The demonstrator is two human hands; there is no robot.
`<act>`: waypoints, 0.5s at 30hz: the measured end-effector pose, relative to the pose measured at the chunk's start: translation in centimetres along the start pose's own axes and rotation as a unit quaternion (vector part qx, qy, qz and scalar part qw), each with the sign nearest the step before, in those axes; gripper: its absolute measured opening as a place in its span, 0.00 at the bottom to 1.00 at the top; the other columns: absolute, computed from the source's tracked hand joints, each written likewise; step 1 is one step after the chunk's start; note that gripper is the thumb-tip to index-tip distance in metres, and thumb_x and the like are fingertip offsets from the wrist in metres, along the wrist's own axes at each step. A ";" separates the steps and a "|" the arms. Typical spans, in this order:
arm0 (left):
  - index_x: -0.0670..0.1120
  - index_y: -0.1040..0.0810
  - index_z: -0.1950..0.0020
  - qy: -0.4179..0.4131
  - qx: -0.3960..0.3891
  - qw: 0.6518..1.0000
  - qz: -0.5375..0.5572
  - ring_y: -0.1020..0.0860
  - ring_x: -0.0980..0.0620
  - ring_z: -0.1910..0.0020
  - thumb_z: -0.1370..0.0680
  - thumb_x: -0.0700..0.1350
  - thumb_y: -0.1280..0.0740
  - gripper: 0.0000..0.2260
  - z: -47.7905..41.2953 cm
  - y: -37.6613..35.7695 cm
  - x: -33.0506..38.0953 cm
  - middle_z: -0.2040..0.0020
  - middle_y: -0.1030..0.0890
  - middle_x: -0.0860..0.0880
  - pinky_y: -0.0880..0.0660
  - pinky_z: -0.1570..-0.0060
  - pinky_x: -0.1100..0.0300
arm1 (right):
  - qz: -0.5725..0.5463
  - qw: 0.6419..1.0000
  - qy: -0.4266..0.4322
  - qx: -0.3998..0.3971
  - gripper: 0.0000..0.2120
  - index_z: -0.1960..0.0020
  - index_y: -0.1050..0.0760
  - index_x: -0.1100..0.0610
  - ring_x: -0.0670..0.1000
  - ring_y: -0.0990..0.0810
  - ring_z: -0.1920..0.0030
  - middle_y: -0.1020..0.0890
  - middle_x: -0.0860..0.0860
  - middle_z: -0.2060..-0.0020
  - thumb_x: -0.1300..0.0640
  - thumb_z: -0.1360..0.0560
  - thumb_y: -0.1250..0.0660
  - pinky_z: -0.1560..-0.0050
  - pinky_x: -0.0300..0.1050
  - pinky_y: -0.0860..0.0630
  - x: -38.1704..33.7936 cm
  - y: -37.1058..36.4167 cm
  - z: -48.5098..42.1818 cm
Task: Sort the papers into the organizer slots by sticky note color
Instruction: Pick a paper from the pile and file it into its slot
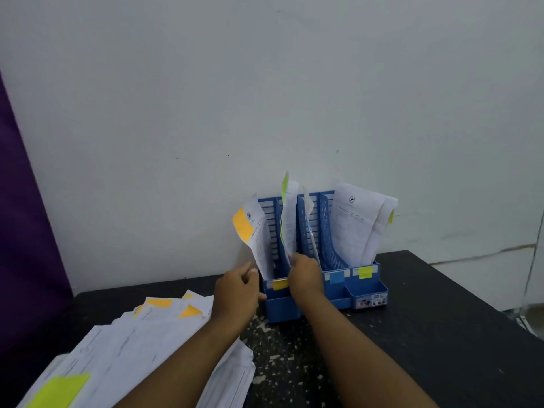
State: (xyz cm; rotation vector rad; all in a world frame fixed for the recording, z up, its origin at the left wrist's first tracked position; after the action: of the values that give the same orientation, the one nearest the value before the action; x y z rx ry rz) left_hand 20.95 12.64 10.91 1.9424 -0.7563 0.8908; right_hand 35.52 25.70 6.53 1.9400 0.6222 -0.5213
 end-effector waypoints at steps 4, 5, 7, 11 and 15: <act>0.48 0.18 0.36 -0.001 0.019 1.000 -0.004 0.14 0.59 0.67 0.14 0.47 0.39 0.12 0.1 1.1 -1.2 0.42 0.14 0.41 0.14 0.54 0.47 | -0.007 0.999 0.037 0.036 0.11 0.42 0.22 0.54 0.56 0.18 0.57 0.17 0.55 0.56 0.62 0.16 0.41 0.62 0.47 0.23 -1.0 0.4 0.2; 0.51 0.21 0.47 -0.001 0.013 1.000 -0.004 0.14 0.59 0.67 0.14 0.47 0.39 0.07 0.3 1.4 -1.3 0.48 0.13 0.40 0.15 0.54 0.44 | 0.007 0.999 0.036 0.023 0.10 0.39 0.22 0.55 0.56 0.17 0.55 0.16 0.56 0.54 0.60 0.15 0.41 0.61 0.47 0.23 -1.2 0.1 0.2; 0.56 0.30 0.55 -0.006 0.009 1.000 -0.017 0.14 0.59 0.67 0.14 0.46 0.40 0.11 0.5 1.6 -1.8 0.58 0.16 0.43 0.16 0.56 0.40 | 0.035 0.999 0.013 -0.004 0.11 0.37 0.22 0.56 0.58 0.16 0.52 0.16 0.58 0.50 0.56 0.15 0.40 0.57 0.48 0.21 -1.0 -0.2 0.3; 0.63 0.33 0.58 -0.001 0.014 1.000 -0.017 0.14 0.60 0.66 0.14 0.46 0.39 0.16 0.6 2.3 -2.2 0.60 0.21 0.53 0.15 0.54 0.41 | 0.076 0.996 -0.008 -0.048 0.10 0.39 0.20 0.60 0.58 0.16 0.48 0.14 0.59 0.48 0.60 0.17 0.37 0.51 0.51 0.18 -0.6 -0.3 0.3; 0.57 0.20 0.43 0.006 0.017 1.000 -0.016 0.14 0.59 0.65 0.13 0.46 0.40 0.10 0.6 2.4 -2.9 0.45 0.15 0.46 0.14 0.51 0.48 | 0.088 0.996 0.000 -0.032 0.17 0.33 0.23 0.53 0.59 0.16 0.48 0.15 0.58 0.47 0.65 0.20 0.35 0.56 0.48 0.21 -0.4 -0.2 0.2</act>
State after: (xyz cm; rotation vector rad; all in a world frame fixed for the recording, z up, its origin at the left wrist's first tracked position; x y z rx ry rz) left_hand 17.67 11.54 9.42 1.9706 -0.7062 0.9009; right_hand 35.09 25.54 6.54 1.9119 0.4564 -0.3852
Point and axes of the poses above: each hand's wrist, its own z-axis away from the middle knuckle, its own y-axis out of the back of the hand, x = y × z, the point moved 1 cm from there along -z, towards the middle knuckle
